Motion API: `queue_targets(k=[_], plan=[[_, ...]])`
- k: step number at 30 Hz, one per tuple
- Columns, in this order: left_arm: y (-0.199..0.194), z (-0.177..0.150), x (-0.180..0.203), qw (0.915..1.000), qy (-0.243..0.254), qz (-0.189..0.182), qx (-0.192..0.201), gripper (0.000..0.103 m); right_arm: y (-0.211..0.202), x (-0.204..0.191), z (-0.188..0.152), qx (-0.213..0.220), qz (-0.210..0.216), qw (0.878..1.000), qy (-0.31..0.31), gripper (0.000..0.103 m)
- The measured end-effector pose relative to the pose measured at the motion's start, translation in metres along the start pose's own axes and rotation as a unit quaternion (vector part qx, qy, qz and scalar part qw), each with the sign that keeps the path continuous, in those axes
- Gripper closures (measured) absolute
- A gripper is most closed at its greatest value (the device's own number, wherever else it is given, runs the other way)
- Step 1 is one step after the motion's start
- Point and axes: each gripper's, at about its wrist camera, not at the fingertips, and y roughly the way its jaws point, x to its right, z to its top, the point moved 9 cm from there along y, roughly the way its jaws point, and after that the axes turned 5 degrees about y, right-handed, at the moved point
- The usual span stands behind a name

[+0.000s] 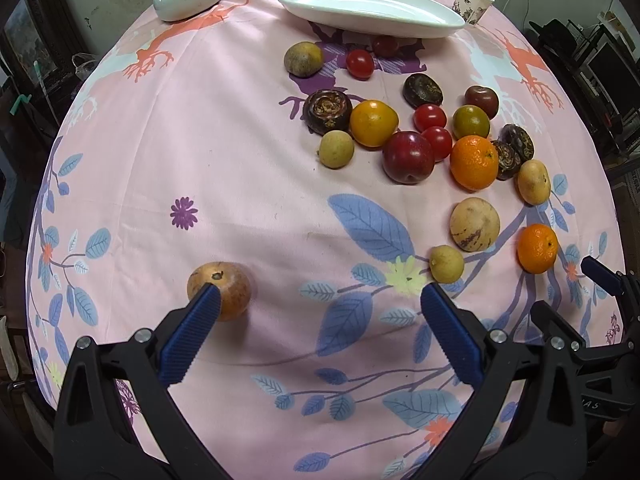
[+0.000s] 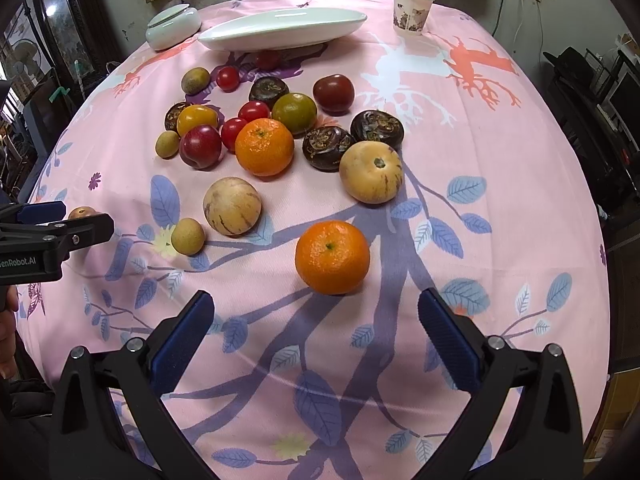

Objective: Organize fruits
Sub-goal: 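Move the left tool toward the small brown round fruit on the cloth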

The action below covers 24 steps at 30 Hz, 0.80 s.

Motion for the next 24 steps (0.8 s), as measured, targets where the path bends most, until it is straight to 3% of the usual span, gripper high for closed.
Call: queue_targets(k=[24], plan=[[0.0024, -0.0020, 0.0001, 1.0000, 0.000, 0.000, -0.002, 0.002, 0.0029, 0.0007, -0.0019, -0.006, -0.001, 1.000, 0.002, 0.001]])
